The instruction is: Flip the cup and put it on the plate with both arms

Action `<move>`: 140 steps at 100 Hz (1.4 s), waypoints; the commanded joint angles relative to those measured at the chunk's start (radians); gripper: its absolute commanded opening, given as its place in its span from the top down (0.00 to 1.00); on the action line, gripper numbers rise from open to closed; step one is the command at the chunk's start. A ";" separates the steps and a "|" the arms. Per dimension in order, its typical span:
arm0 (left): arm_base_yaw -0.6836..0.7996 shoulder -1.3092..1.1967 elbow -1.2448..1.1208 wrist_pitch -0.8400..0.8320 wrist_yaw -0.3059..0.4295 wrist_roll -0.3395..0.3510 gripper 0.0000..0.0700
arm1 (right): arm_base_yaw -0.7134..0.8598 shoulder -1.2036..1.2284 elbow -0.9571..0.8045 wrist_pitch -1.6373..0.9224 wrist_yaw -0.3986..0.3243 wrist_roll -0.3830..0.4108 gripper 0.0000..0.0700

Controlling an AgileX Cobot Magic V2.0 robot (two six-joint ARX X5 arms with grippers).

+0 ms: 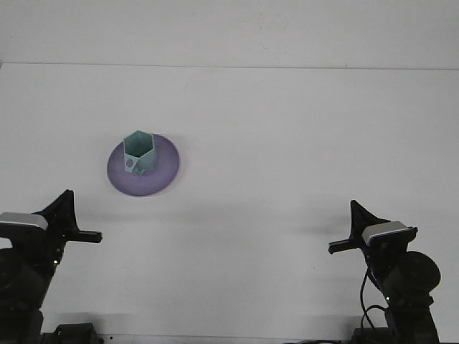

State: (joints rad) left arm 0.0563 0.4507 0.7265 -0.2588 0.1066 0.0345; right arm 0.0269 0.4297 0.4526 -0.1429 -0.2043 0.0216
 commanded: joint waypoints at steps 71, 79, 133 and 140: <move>0.000 -0.077 -0.165 0.148 0.003 -0.024 0.98 | 0.000 -0.018 0.003 -0.006 0.082 -0.013 1.00; 0.000 -0.077 -0.165 0.148 0.003 -0.024 0.98 | 0.000 -0.018 0.003 -0.006 0.081 -0.013 1.00; 0.000 -0.289 -0.555 0.473 -0.033 -0.002 0.98 | 0.000 -0.018 0.003 -0.006 0.082 -0.013 1.00; -0.010 -0.335 -0.610 0.468 -0.034 -0.001 0.98 | 0.000 -0.018 0.003 -0.006 0.081 -0.013 1.00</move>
State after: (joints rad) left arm 0.0517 0.1448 0.1398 0.1825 0.0761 0.0208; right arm 0.0261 0.4118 0.4526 -0.1585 -0.1265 0.0109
